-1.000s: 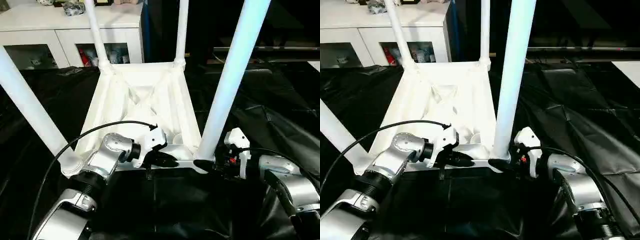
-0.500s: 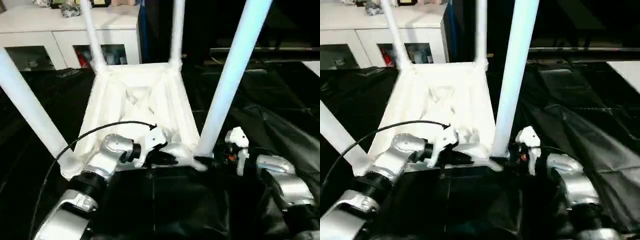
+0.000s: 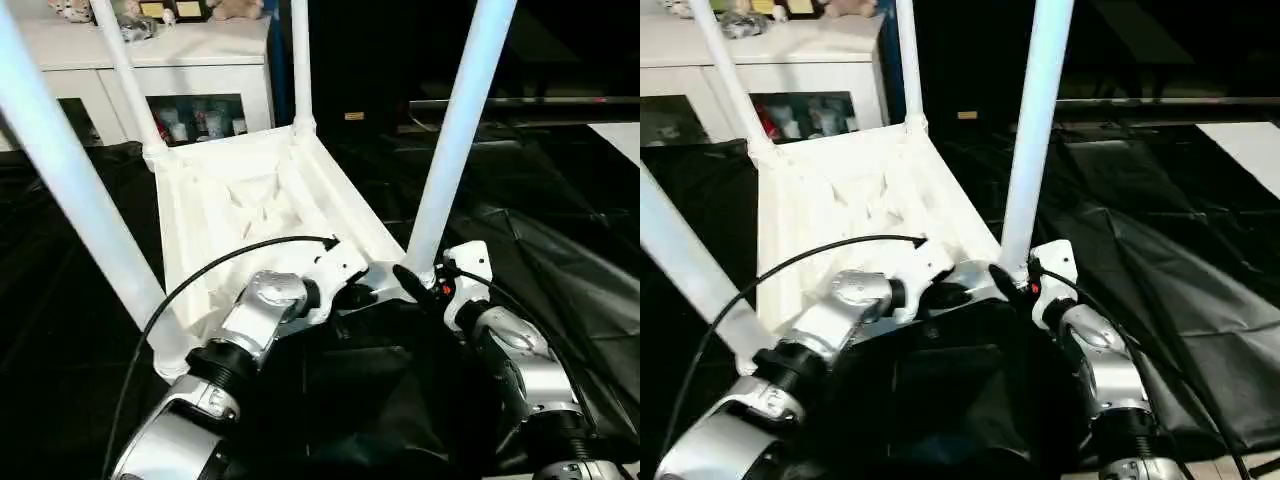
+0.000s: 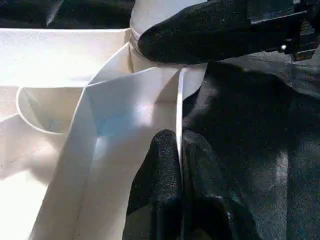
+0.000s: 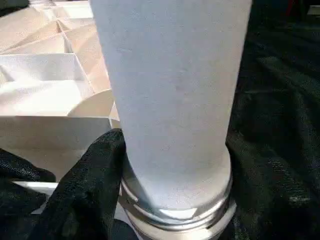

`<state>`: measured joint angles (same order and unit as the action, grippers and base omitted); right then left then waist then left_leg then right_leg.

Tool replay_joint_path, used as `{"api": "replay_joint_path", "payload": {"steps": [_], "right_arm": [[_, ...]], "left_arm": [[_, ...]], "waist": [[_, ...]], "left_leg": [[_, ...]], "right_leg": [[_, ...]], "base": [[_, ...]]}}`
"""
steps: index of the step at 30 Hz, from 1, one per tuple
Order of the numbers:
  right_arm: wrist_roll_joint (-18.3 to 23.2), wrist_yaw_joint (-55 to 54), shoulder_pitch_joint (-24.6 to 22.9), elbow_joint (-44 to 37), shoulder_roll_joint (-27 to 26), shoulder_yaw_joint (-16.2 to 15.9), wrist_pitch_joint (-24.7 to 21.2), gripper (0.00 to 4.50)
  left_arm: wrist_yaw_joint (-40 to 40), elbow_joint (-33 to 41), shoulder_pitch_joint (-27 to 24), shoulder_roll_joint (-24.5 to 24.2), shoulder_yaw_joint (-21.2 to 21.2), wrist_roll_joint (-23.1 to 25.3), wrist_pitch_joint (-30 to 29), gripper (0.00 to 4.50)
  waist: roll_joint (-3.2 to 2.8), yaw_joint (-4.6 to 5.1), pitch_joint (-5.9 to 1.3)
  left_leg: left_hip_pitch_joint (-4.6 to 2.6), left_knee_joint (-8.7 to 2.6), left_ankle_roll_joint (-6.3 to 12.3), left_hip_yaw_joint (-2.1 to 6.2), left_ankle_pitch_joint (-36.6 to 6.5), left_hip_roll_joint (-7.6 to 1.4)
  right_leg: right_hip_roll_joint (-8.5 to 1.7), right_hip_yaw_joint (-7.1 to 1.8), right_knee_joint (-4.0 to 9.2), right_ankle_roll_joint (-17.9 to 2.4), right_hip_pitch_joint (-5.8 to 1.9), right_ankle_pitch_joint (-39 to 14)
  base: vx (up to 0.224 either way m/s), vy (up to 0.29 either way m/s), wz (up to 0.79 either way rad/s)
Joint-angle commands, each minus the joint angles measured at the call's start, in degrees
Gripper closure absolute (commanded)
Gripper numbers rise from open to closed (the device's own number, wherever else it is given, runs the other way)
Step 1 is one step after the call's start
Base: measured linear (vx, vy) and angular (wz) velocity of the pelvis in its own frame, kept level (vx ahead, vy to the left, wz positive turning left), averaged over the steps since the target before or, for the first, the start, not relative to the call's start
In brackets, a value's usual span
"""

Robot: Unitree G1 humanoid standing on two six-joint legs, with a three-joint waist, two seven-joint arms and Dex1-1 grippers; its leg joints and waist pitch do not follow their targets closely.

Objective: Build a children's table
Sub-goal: Rotate leg to tighten

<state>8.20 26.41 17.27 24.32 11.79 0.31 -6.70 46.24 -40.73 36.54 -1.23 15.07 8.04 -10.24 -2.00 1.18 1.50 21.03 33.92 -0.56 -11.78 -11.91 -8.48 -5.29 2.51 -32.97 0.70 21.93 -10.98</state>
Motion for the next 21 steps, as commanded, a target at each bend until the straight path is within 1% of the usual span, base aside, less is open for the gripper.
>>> {"api": "replay_joint_path", "payload": {"steps": [1,3,4,6,7,8,9,10,11,12,13,15,16,17,18,19,20,21], "right_arm": [[-1.8,1.3,-1.3,-0.9,-1.9,-4.0,-4.0,1.08],[-0.8,1.7,-1.6,-3.3,-1.5,-3.8,-5.1,1.02],[-0.8,1.7,-1.6,-3.3,-1.5,-3.8,-5.1,0.73],[0.7,4.1,-1.9,-6.3,0.2,-4.3,-6.4,0.65],[0.8,4.3,-2.0,-6.5,0.3,-4.3,-6.5,0.65],[1.7,6.5,-2.2,-8.2,1.5,-4.6,-7.6,0.65],[3.6,11.9,-2.7,-10.7,4.2,-5.4,-8.8,0.65],[4.7,15.0,-3.0,-12.1,5.7,-5.8,-9.5,0.65],[5.5,18.4,-3.4,-13.5,7.9,-6.1,-9.8,0.65],[6.0,20.5,-3.6,-14.3,9.2,-6.3,-9.8,0.65],[6.6,22.7,-3.6,-14.8,10.8,-6.2,-10.3,0.65],[6.7,23.6,-3.7,-15.0,11.4,-6.1,-10.5,0.65],[7.0,25.4,-3.8,-15.4,12.6,-5.9,-10.9,0.65],[7.1,25.9,-3.9,-15.5,13.0,-5.9,-11.0,0.65],[7.7,29.5,-4.6,-16.5,15.5,-6.0,-11.3,0.65],[7.8,31.2,-5.2,-17.1,16.7,-6.4,-11.5,0.65],[7.9,31.9,-5.4,-17.5,17.2,-6.6,-11.5,0.65],[8.3,33.4,-6.0,-18.5,18.5,-7.5,-12.2,0.65]], "left_arm": [[-0.1,-0.7,-0.3,2.5,1.7,-0.8,1.3,4.50],[0.9,-0.5,-0.5,2.1,1.7,-0.8,1.7,4.50],[0.9,-0.5,-0.5,2.1,1.7,-0.8,1.7,4.50],[2.4,-0.4,-0.5,1.2,1.7,-1.3,2.2,4.50],[2.5,-0.4,-0.5,1.1,1.7,-1.3,2.3,4.50],[3.8,-0.3,-0.5,0.6,1.8,-1.6,3.4,4.50],[6.0,-0.1,-0.6,-0.6,1.8,-2.1,4.3,4.50],[7.2,0.1,-0.7,-1.2,1.8,-2.4,4.7,4.50],[9.9,0.6,-1.0,-2.0,1.9,-3.2,5.4,4.50],[11.6,0.9,-1.2,-2.5,1.9,-3.8,5.7,4.50],[13.2,1.3,-1.4,-3.5,2.0,-3.9,6.1,4.50],[13.9,1.4,-1.5,-3.9,2.1,-4.0,6.2,4.50],[15.4,1.6,-1.6,-4.8,2.2,-4.2,6.4,4.50],[15.9,1.6,-1.6,-5.0,2.2,-4.3,6.5,4.50],[19.1,2.2,-1.9,-6.5,1.9,-5.3,6.6,4.50],[21.2,2.9,-2.1,-7.2,1.7,-6.1,6.3,4.50],[22.1,3.2,-2.2,-7.5,1.7,-6.6,6.1,4.50],[24.3,4.0,-2.5,-8.1,1.6,-7.7,5.3,4.50]], "waist": [[1.45,-0.04,-1.72],[1.38,-0.10,-1.69],[1.47,-0.20,-1.69],[1.41,-0.26,-1.71],[1.44,-0.34,-1.70],[1.37,-0.44,-1.75],[1.32,-0.51,-1.75],[1.38,-0.79,-1.84],[1.40,-0.93,-1.84],[1.37,-1.30,-1.83],[1.35,-1.42,-1.83],[1.35,-1.59,-2.00],[1.31,-1.66,-1.93],[1.36,-1.63,-1.97],[1.31,-1.75,-2.11],[1.37,-1.82,-2.10],[1.33,-2.02,-2.08],[1.31,-1.99,-2.09]], "left_leg": [[-0.22,-5.14,2.64,2.82,-19.4,-4.69],[-0.31,-5.16,2.55,2.78,-20.0,-4.74],[-0.36,-5.17,2.52,2.78,-20.0,-4.75],[-0.30,-5.23,2.47,2.83,-19.6,-4.83],[-0.28,-5.24,2.65,2.82,-19.5,-4.84],[-0.32,-5.19,2.79,2.78,-19.3,-4.85],[-0.18,-5.17,3.13,2.76,-18.9,-4.87],[-0.13,-5.08,3.86,2.73,-18.2,-4.86],[-0.12,-5.03,4.19,2.67,-17.7,-4.94],[-0.24,-4.89,4.79,2.47,-17.0,-4.95],[-0.09,-4.87,5.20,2.39,-15.9,-4.93],[0.07,-4.75,5.51,2.45,-13.8,-4.98],[-0.10,-4.74,5.61,2.39,-13.6,-5.04],[-0.01,-4.70,5.68,2.39,-13.4,-5.02],[0.05,-4.66,5.94,2.46,-12.5,-5.08],[-0.01,-4.63,6.23,2.41,-12.1,-5.14],[-0.03,-4.62,6.76,2.41,-11.2,-5.28],[0.02,-4.57,7.31,2.34,-10.6,-5.30]], "right_leg": [[-3.88,-2.29,5.41,-10.6,-0.74,-25.0],[-3.92,-2.30,5.45,-10.7,-0.61,-25.4],[-3.97,-2.36,5.48,-10.6,-0.62,-25.6],[-3.97,-2.37,5.41,-10.5,-0.67,-25.2],[-3.95,-2.37,5.38,-10.6,-0.78,-24.6],[-3.98,-2.40,5.36,-10.7,-0.78,-24.1],[-4.01,-2.44,5.26,-10.9,-0.89,-23.3],[-3.98,-2.39,5.14,-11.1,-1.25,-22.0],[-4.00,-2.44,5.04,-11.4,-1.22,-21.0],[-4.08,-2.54,5.00,-11.9,-1.13,-19.9],[-4.15,-2.53,4.90,-12.5,-1.17,-19.1],[-4.24,-2.41,4.58,-12.8,-1.42,-17.8],[-4.17,-2.38,4.62,-13.3,-1.25,-17.3],[-4.16,-2.35,4.48,-13.5,-1.40,-17.0],[-4.22,-2.30,4.23,-13.9,-1.59,-15.7],[-4.18,-2.32,4.20,-14.1,-1.57,-14.9],[-4.17,-2.34,3.93,-14.6,-1.61,-13.0],[-4.13,-2.33,3.72,-15.2,-1.59,-11.3]], "base": [[0.000,0.000,0.00],[0.000,0.000,0.00],[0.000,0.000,0.00],[0.000,0.000,0.00],[0.000,0.000,0.00],[0.000,0.000,0.00],[0.000,0.000,0.00],[0.000,0.000,0.00],[0.000,0.000,0.00],[0.000,0.000,0.00],[0.000,0.000,0.00],[0.000,0.000,0.00],[0.000,0.000,0.00],[0.000,0.000,0.00],[0.000,0.000,0.00],[0.000,0.000,0.00],[0.000,0.000,0.00],[0.000,0.000,0.00]]}}
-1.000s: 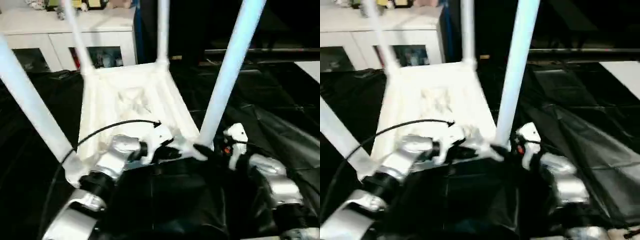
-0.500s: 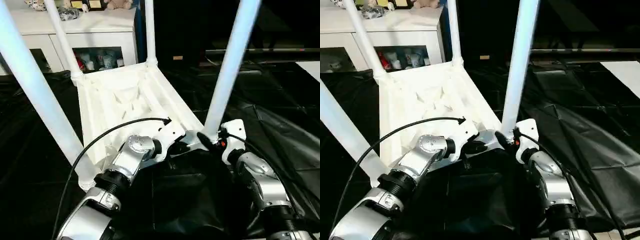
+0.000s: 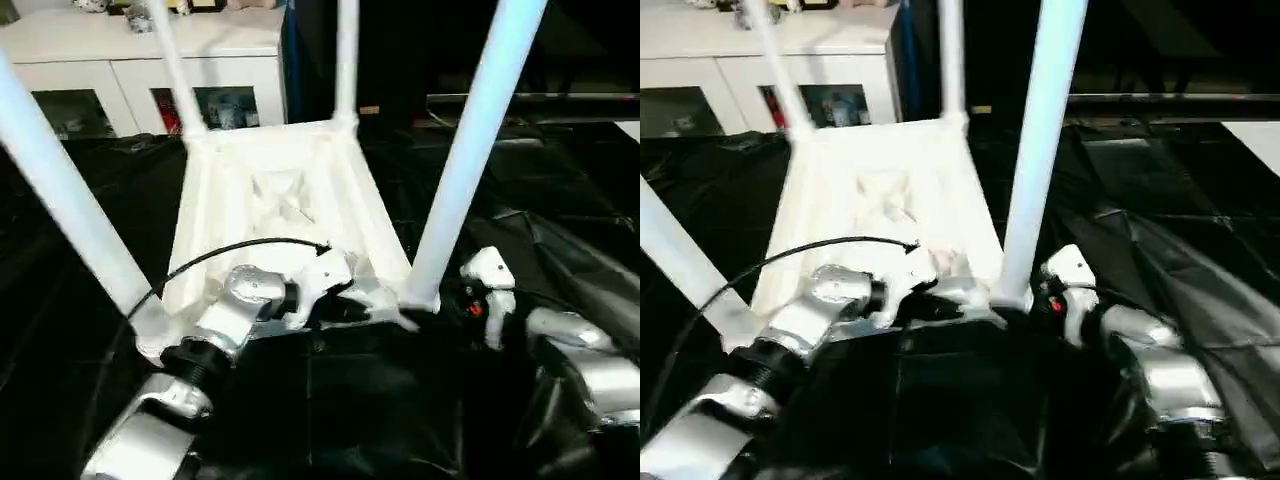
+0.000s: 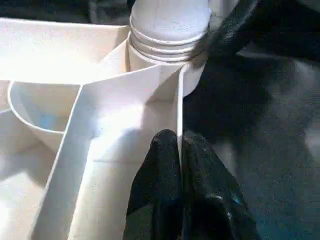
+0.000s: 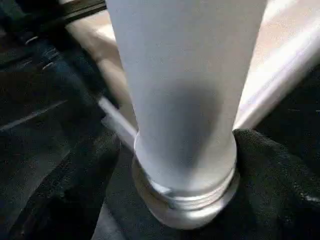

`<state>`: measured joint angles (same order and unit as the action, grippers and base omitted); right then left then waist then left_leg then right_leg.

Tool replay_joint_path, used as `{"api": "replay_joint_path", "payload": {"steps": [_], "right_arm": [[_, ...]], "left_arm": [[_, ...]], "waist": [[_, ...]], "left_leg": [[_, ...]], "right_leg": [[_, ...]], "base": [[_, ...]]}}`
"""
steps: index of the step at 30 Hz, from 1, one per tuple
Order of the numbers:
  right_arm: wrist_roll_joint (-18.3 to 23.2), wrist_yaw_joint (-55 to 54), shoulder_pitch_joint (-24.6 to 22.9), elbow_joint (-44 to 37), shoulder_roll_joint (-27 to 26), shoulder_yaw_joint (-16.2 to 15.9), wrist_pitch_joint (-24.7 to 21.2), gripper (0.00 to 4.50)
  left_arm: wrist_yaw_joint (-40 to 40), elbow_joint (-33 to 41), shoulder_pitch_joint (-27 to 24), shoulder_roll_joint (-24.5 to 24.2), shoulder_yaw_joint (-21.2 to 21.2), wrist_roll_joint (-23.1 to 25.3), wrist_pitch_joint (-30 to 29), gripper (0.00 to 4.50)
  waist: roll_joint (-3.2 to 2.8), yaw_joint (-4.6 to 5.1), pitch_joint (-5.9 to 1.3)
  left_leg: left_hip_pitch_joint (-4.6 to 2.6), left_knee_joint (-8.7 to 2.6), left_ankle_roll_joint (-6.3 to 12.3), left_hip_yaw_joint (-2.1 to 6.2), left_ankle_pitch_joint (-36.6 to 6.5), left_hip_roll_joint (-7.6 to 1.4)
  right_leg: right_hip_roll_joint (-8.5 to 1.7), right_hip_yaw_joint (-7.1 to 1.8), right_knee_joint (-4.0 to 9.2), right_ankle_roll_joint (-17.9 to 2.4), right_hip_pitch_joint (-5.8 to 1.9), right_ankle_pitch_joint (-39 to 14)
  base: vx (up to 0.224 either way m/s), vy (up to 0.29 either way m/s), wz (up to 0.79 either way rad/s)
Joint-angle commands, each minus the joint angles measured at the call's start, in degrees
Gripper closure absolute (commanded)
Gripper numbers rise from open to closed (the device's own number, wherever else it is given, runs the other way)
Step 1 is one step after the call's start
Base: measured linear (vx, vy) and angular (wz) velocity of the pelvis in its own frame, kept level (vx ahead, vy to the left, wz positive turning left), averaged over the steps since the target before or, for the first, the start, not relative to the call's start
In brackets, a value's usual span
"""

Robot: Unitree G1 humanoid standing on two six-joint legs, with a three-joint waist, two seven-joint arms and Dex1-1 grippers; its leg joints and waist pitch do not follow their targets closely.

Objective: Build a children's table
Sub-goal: Rotate leg to tighten

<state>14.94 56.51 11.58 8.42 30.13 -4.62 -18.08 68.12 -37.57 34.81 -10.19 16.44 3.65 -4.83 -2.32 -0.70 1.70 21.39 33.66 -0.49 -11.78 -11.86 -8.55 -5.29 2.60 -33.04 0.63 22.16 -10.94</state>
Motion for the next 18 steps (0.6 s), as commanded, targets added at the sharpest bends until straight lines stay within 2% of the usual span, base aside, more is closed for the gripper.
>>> {"api": "replay_joint_path", "payload": {"steps": [1,4,8,9,11,12,14,18], "right_arm": [[1.6,4.3,-0.3,-2.4,0.4,-3.0,-0.9,0.65],[0.2,6.2,-0.2,-0.4,0.5,-4.6,0.5,0.65],[-0.9,6.0,0.3,2.3,-0.7,-5.1,2.3,0.80],[-1.6,6.0,1.4,5.6,-1.9,-5.4,3.9,1.06],[-2.0,6.2,2.2,8.0,-2.5,-5.7,5.0,1.13],[-2.5,6.3,2.8,9.9,-2.8,-6.0,6.0,1.18],[-3.5,6.6,3.8,13.4,-3.2,-6.6,7.9,1.48],[-4.9,6.7,5.1,18.6,-4.1,-7.0,11.2,1.68]], "left_arm": [[3.1,1.0,-0.9,0.7,0.2,-3.6,0.0,4.50],[4.0,1.1,-1.1,0.6,0.2,-3.7,0.1,4.50],[3.8,0.9,-1.1,0.6,0.3,-3.6,0.4,4.50],[3.7,1.0,-1.2,0.6,0.3,-3.7,0.4,4.50],[3.8,1.1,-1.2,0.6,0.3,-3.6,0.3,4.50],[3.8,1.2,-1.3,0.6,0.3,-3.6,0.2,4.50],[4.0,1.2,-1.3,0.6,0.2,-3.5,0.2,4.50],[3.8,1.1,-1.3,0.8,0.0,-3.3,0.5,4.50]], "waist": [[1.59,-0.31,-2.45],[1.54,-0.60,-2.36],[1.64,-0.98,-2.40],[1.61,-1.03,-2.42],[1.58,-0.80,-2.33],[1.58,-0.90,-2.37],[1.62,-0.85,-2.39],[1.68,-0.61,-2.26]], "left_leg": [[-0.46,-4.18,7.53,2.31,-9.8,-5.25],[-0.56,-4.08,7.37,2.08,-9.9,-5.27],[-0.66,-4.07,6.32,2.07,-10.4,-5.20],[-0.67,-4.05,6.22,2.08,-10.0,-5.16],[-0.48,-4.10,6.08,2.10,-10.3,-5.08],[-0.72,-4.06,5.99,2.07,-10.4,-5.13],[-0.72,-4.01,5.94,2.05,-10.3,-5.10],[-0.68,-4.07,5.87,2.07,-11.3,-5.07]], "right_leg": [[-4.17,-2.34,3.55,-15.6,-1.96,-9.8],[-4.18,-2.29,3.48,-16.6,-1.83,-9.4],[-4.28,-2.37,3.54,-16.2,-1.84,-10.8],[-4.27,-2.36,3.50,-16.3,-1.87,-10.5],[-4.22,-2.26,3.50,-16.5,-1.87,-10.7],[-4.17,-2.31,3.55,-16.4,-1.89,-10.8],[-4.13,-2.28,3.49,-16.5,-1.94,-10.8],[-4.13,-2.24,3.60,-16.4,-1.95,-12.4]], "base": [[0.000,0.000,0.00],[0.000,0.000,0.00],[0.000,0.000,0.00],[0.000,0.000,0.00],[0.000,0.000,0.00],[0.000,0.000,0.00],[0.000,0.000,0.00],[0.000,0.000,0.00]]}}
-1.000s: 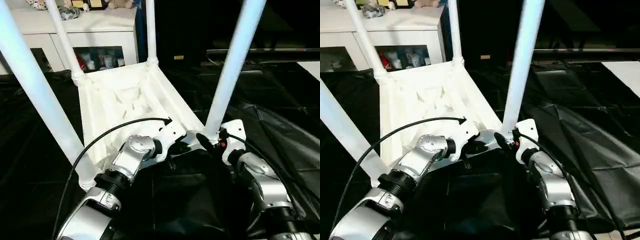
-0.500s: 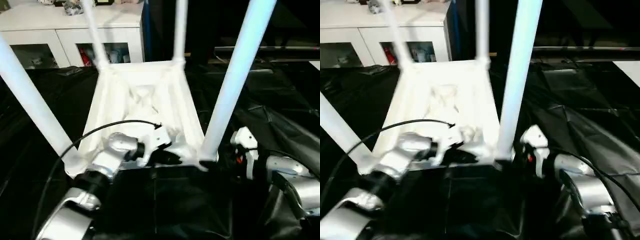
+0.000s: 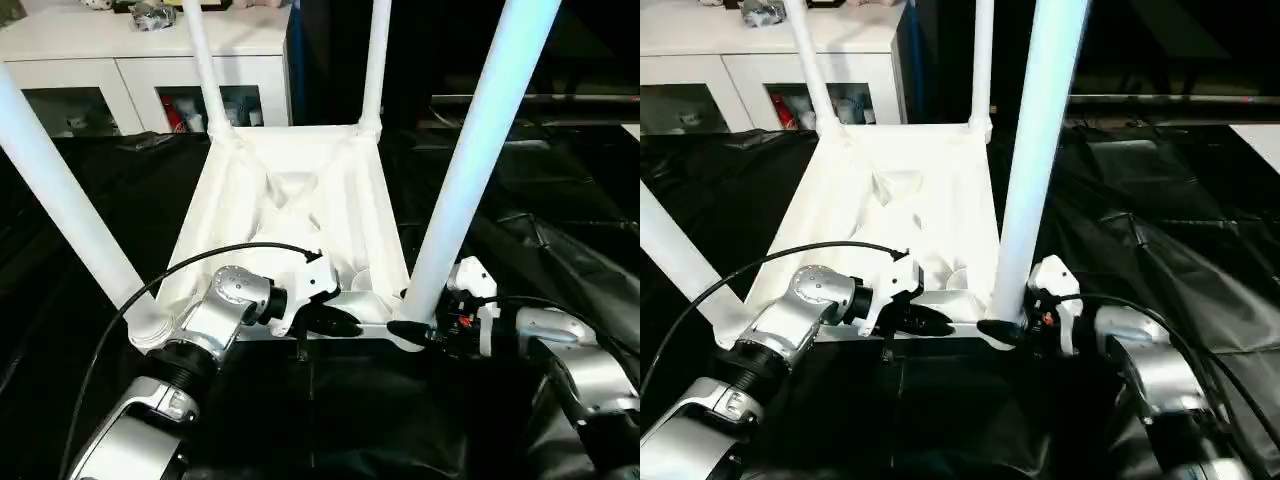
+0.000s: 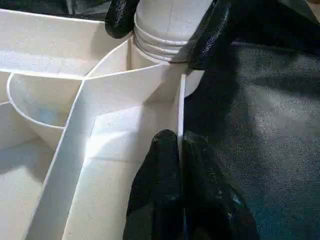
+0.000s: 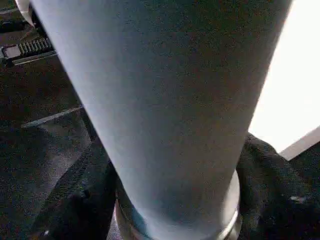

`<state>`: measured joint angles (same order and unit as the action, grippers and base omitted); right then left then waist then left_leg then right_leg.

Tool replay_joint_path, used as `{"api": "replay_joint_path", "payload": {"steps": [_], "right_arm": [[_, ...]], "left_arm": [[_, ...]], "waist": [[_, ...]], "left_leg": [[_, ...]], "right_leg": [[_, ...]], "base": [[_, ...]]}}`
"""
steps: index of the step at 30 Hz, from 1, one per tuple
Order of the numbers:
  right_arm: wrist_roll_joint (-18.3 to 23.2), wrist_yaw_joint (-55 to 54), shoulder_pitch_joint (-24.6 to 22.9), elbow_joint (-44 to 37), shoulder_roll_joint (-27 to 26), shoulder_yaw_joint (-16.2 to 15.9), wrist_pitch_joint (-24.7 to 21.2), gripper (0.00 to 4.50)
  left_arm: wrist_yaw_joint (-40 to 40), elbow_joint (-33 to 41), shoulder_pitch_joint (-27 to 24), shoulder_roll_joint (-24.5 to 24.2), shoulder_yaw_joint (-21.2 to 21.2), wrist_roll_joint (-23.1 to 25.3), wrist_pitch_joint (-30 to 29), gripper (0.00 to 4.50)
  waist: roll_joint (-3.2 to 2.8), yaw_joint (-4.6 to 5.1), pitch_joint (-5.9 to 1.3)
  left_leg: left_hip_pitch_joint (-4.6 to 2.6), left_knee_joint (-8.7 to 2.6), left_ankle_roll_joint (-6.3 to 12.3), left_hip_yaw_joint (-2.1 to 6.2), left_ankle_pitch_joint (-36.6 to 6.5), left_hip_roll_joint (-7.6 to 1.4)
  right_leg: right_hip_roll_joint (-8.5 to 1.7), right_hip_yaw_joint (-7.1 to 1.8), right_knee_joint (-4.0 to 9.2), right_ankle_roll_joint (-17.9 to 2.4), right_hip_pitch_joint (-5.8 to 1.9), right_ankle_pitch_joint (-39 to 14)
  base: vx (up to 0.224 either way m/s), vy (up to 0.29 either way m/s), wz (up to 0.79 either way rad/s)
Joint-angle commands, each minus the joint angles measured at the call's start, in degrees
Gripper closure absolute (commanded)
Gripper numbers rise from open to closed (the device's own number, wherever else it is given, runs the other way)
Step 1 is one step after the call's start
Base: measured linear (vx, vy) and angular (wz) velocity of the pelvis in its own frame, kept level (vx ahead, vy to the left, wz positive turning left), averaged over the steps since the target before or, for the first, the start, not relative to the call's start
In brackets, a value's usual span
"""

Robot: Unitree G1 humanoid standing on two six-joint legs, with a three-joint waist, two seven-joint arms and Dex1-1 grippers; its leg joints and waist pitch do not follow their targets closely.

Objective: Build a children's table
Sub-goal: Rotate leg to tighten

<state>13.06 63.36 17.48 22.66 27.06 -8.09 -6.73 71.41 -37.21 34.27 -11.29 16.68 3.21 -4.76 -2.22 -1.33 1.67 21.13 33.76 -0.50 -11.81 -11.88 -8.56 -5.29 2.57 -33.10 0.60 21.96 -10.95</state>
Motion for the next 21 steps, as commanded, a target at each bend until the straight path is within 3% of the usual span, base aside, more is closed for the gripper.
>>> {"api": "replay_joint_path", "payload": {"steps": [1,5,9,11,13,15,17,21], "right_arm": [[-3.1,-0.2,-0.8,4.4,-1.1,-3.5,-0.2,1.73],[-4.1,0.1,-0.1,7.7,-2.1,-3.7,2.2,1.77],[-5.7,-3.9,2.2,17.7,-6.1,-3.2,7.7,1.78],[-6.3,-9.4,3.6,22.7,-8.6,-1.7,9.6,1.79],[-6.3,-15.1,5.4,28.3,-11.3,0.1,11.8,1.79],[-6.0,-17.8,6.4,31.5,-13.0,1.1,13.5,1.79],[-5.3,-18.5,7.1,33.2,-14.4,2.0,15.0,1.79],[-5.3,-20.0,10.0,38.8,-17.2,2.7,19.3,1.79]], "left_arm": [[0.5,0.7,-0.8,1.9,-0.2,-2.9,0.4,4.50],[0.3,0.7,-0.9,1.9,-0.2,-2.9,0.4,4.50],[-2.2,0.1,-0.8,2.5,-0.3,-2.2,0.6,4.50],[-6.1,-1.1,-0.3,3.3,-0.6,-1.0,0.5,4.50],[-10.0,-2.1,0.2,4.9,-1.1,-0.3,-0.1,4.50],[-12.4,-2.3,0.4,6.5,-1.5,-0.4,-0.6,4.50],[-13.5,-1.4,0.2,7.9,-1.2,-0.3,-0.9,4.50],[-15.7,-0.5,0.3,10.3,-0.5,0.2,-2.3,4.50]], "waist": [[1.61,0.08,-2.26],[1.62,0.47,-2.25],[1.63,1.29,-2.13],[1.46,1.84,-1.93],[1.45,3.35,-1.65],[1.61,4.16,-1.60],[1.59,4.49,-1.68],[1.38,4.99,-1.63]], "left_leg": [[-0.39,-4.18,5.79,2.13,-11.5,-5.02],[-0.50,-4.30,5.32,2.20,-12.7,-5.09],[-0.40,-4.49,4.45,2.37,-15.4,-5.02],[-0.53,-4.69,3.11,2.59,-18.0,-5.01],[-0.38,-5.18,0.12,3.30,-23.7,-4.88],[-0.66,-5.20,-1.41,3.75,-27.8,-4.80],[-1.42,-4.81,-1.04,3.70,-30.6,-4.60],[-1.16,-4.91,-0.54,3.85,-31.4,-4.62]], "right_leg": [[-4.14,-2.20,3.70,-16.3,-1.82,-12.9],[-4.05,-2.20,3.85,-16.1,-1.71,-14.3],[-4.12,-2.16,4.18,-15.8,-1.56,-17.3],[-4.21,-2.17,4.54,-15.2,-1.17,-20.8],[-4.06,-1.76,4.92,-12.8,-0.96,-27.6],[-4.27,-1.57,5.43,-10.9,-0.63,-32.6],[-4.23,-1.74,6.20,-9.7,0.10,-35.4],[-4.23,-1.54,6.41,-9.7,0.25,-35.5]], "base": [[0.000,0.000,0.00],[0.000,0.000,0.00],[0.000,0.000,0.00],[0.000,0.000,0.00],[-0.028,0.004,-0.07],[-0.058,0.016,-0.14],[0.000,0.000,0.00],[0.000,0.000,0.00]]}}
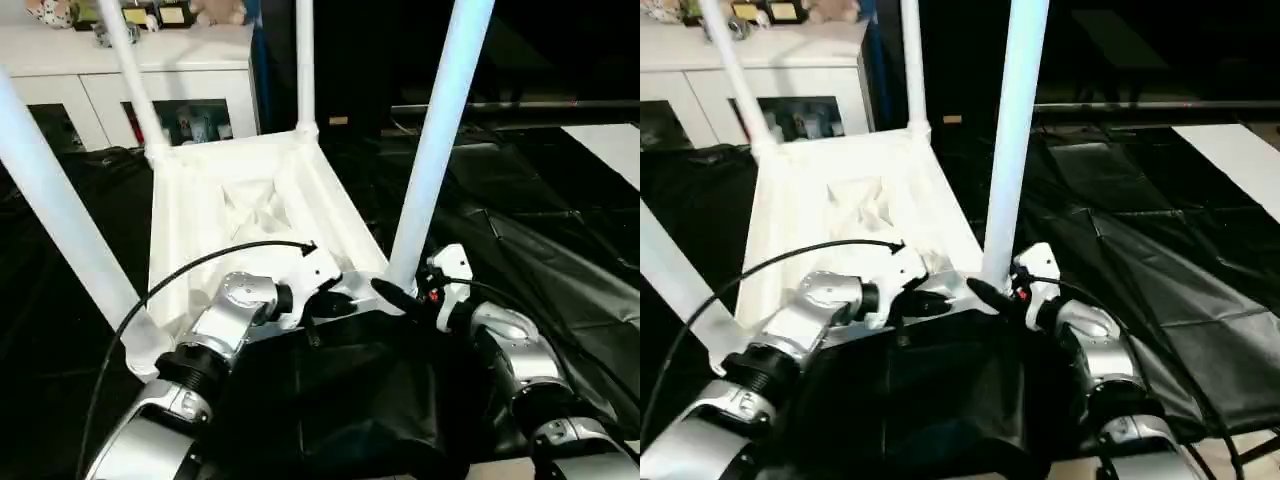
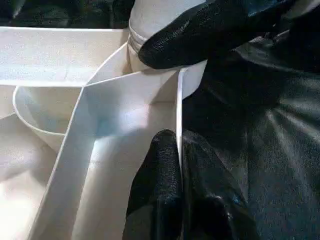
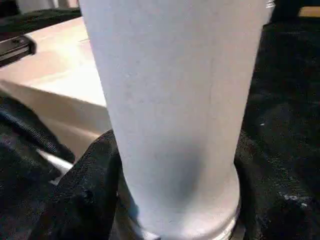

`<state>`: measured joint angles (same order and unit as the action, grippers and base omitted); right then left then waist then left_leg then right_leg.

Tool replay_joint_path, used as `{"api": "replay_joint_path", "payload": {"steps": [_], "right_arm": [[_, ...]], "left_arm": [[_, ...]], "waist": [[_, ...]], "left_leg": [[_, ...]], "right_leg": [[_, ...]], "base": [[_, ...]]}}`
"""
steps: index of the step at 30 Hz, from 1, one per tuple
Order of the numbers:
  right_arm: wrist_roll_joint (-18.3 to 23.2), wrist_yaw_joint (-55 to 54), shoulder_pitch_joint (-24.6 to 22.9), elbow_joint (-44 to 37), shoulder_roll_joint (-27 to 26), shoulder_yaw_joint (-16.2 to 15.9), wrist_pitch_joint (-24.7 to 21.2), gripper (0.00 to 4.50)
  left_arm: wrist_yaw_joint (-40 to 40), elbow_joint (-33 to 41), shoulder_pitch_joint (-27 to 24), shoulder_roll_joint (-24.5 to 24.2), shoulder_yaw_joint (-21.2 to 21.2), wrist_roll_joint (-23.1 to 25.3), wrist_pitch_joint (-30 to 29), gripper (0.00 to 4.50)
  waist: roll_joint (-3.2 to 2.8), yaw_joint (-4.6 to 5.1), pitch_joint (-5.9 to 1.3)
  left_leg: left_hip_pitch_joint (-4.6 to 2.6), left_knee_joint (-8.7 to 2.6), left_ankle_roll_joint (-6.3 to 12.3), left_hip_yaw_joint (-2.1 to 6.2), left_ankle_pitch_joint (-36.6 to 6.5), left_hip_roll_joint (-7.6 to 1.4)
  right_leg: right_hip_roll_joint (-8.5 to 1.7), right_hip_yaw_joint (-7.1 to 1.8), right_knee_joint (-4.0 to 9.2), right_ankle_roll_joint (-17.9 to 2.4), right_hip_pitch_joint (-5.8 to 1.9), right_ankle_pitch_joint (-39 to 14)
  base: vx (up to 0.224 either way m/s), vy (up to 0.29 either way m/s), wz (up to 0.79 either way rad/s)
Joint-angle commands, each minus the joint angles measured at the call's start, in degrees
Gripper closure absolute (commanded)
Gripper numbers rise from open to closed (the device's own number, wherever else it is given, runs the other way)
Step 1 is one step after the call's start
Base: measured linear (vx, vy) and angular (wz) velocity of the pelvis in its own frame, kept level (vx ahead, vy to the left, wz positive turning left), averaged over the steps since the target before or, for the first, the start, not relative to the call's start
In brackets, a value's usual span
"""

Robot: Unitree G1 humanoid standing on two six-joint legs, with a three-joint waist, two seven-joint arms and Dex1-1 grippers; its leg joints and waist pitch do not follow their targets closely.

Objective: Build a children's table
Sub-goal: Rotate leg to tighten

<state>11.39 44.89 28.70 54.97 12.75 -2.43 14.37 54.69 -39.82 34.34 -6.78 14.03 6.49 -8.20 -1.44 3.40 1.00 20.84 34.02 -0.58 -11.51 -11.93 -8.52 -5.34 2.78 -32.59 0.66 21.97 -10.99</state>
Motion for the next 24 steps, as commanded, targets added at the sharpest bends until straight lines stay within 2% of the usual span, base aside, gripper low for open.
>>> {"api": "replay_joint_path", "payload": {"steps": [1,2,4,5,6,7,8,9,11,14,16,18,19,21,23,24], "right_arm": [[-3.8,-2.0,-0.9,7.2,-3.1,-2.9,-1.3,1.79],[-4.1,-3.8,-0.2,8.4,-3.6,-2.5,-0.4,1.79],[-4.6,-7.1,1.0,10.7,-4.6,-1.7,0.7,1.79],[-4.6,-7.2,1.0,10.8,-4.6,-1.6,0.7,1.80],[-5.9,-15.2,2.3,13.1,-5.8,-1.2,0.5,1.80],[-6.0,-15.6,2.4,13.3,-5.9,-1.1,0.5,1.80],[-6.4,-18.5,2.9,14.2,-6.3,-0.9,0.4,1.80],[-6.8,-20.1,3.0,14.9,-6.3,-0.8,0.3,1.80],[-7.1,-21.2,3.3,16.2,-6.3,-0.6,1.1,1.80],[-7.0,-19.4,3.1,16.7,-6.0,-0.5,3.0,1.80],[-7.1,-17.3,2.5,15.9,-4.8,-0.1,4.9,1.80],[-6.0,-14.4,1.8,14.6,-4.1,0.7,5.7,1.80],[-5.2,-12.6,1.2,13.4,-3.8,1.0,6.0,1.45],[-3.3,-6.8,-0.9,10.6,-2.1,1.6,7.1,1.10],[-2.2,-2.4,-2.3,8.6,-0.3,1.5,7.8,1.04],[-1.1,0.3,-3.7,5.4,1.1,1.4,7.1,1.04]], "left_arm": [[0.5,2.0,0.4,6.0,2.1,-2.9,1.1,4.50],[-2.3,1.2,1.1,6.4,2.0,-1.9,0.8,4.50],[-7.3,-0.3,2.3,7.4,1.3,-0.5,0.2,4.50],[-7.4,-0.3,2.3,7.4,1.3,-0.4,0.2,4.50],[-12.8,-1.2,3.3,8.9,0.1,0.4,-0.9,4.50],[-13.1,-1.3,3.4,8.9,0.0,0.4,-1.0,4.50],[-14.8,-1.4,3.7,9.5,-0.4,0.6,-1.6,4.50],[-15.7,-1.2,3.6,9.7,-0.2,1.1,-1.8,4.50],[-16.4,-0.5,3.2,10.1,0.4,1.8,-2.3,4.50],[-15.2,0.5,2.4,10.1,1.1,1.8,-2.1,4.50],[-14.4,0.5,2.1,9.6,1.4,1.9,-1.0,4.50],[-13.4,0.5,2.1,9.3,1.3,1.4,-0.3,4.50],[-13.2,0.4,2.1,9.0,1.2,1.2,-0.1,4.50],[-12.4,0.2,2.3,8.3,1.1,0.9,0.9,4.50],[-10.9,0.2,2.2,7.6,1.1,0.4,1.4,4.50],[-10.1,0.3,2.2,7.0,1.0,0.2,2.0,4.50]], "waist": [[0.55,0.49,-1.03],[0.52,0.58,-1.05],[0.31,1.10,-1.05],[0.32,1.20,-1.18],[0.38,1.18,-1.18],[0.29,1.41,-1.12],[0.30,1.41,-1.24],[0.41,1.55,-1.24],[0.42,1.37,-1.35],[0.42,1.16,-1.50],[0.38,0.82,-1.69],[0.42,0.57,-1.61],[0.31,0.31,-1.60],[0.44,-0.27,-1.65],[0.55,-1.11,-1.69],[0.58,-1.28,-1.71]], "left_leg": [[-0.74,-5.31,-0.57,3.65,-31.8,-4.68],[-0.71,-5.39,-0.55,3.69,-31.9,-4.72],[-1.09,-5.41,-0.83,3.61,-33.7,-4.66],[-1.02,-5.43,-0.79,3.59,-33.5,-4.61],[-1.00,-5.46,-0.68,3.54,-33.3,-4.64],[-0.97,-5.49,-0.88,3.51,-33.2,-4.54],[-0.89,-5.50,-0.93,3.61,-33.0,-4.53],[-0.52,-5.63,-0.60,3.62,-32.7,-4.51],[-0.55,-5.44,0.03,3.41,-32.0,-4.49],[-0.14,-5.47,1.20,3.25,-29.8,-4.57],[0.12,-5.49,2.25,2.99,-27.0,-4.75],[0.09,-5.43,3.14,2.70,-26.0,-4.76],[0.00,-5.39,3.35,2.68,-25.9,-4.80],[-0.11,-5.36,3.96,2.51,-25.1,-4.89],[-0.19,-5.27,4.76,2.26,-23.6,-5.00],[0.04,-5.32,5.28,2.28,-22.4,-5.04]], "right_leg": [[-4.10,-1.63,5.76,-9.9,0.11,-34.6],[-4.09,-1.60,5.75,-10.1,0.07,-34.0],[-3.85,-1.36,5.89,-10.5,0.37,-32.7],[-3.89,-1.35,5.86,-10.6,0.28,-31.9],[-3.90,-1.41,5.88,-10.7,0.30,-31.4],[-3.86,-1.38,5.83,-10.8,0.44,-31.2],[-3.92,-1.30,5.77,-10.8,0.25,-31.1],[-3.96,-1.24,5.77,-10.6,0.04,-30.8],[-4.07,-1.46,5.88,-10.9,0.23,-30.0],[-4.18,-1.62,5.70,-11.6,-0.13,-27.8],[-4.17,-1.79,5.39,-12.8,-0.44,-23.9],[-4.02,-1.82,5.29,-13.8,-0.40,-22.1],[-4.09,-1.80,5.33,-13.9,-0.48,-22.5],[-4.09,-1.91,5.39,-13.8,-0.52,-22.1],[-4.06,-2.04,5.35,-14.0,-0.52,-20.8],[-4.17,-2.06,5.19,-14.3,-0.79,-20.0]], "base": [[0.000,0.000,0.00],[0.000,0.000,0.00],[0.000,0.000,0.00],[0.000,0.000,0.00],[0.000,0.000,0.00],[0.000,0.000,0.00],[0.000,0.000,0.00],[0.000,0.000,0.00],[0.000,0.000,0.00],[0.000,0.000,0.00],[0.000,0.000,0.00],[0.000,0.000,0.00],[0.000,0.000,0.00],[0.000,0.000,0.00],[0.000,0.000,0.00],[0.000,0.000,0.00]]}}
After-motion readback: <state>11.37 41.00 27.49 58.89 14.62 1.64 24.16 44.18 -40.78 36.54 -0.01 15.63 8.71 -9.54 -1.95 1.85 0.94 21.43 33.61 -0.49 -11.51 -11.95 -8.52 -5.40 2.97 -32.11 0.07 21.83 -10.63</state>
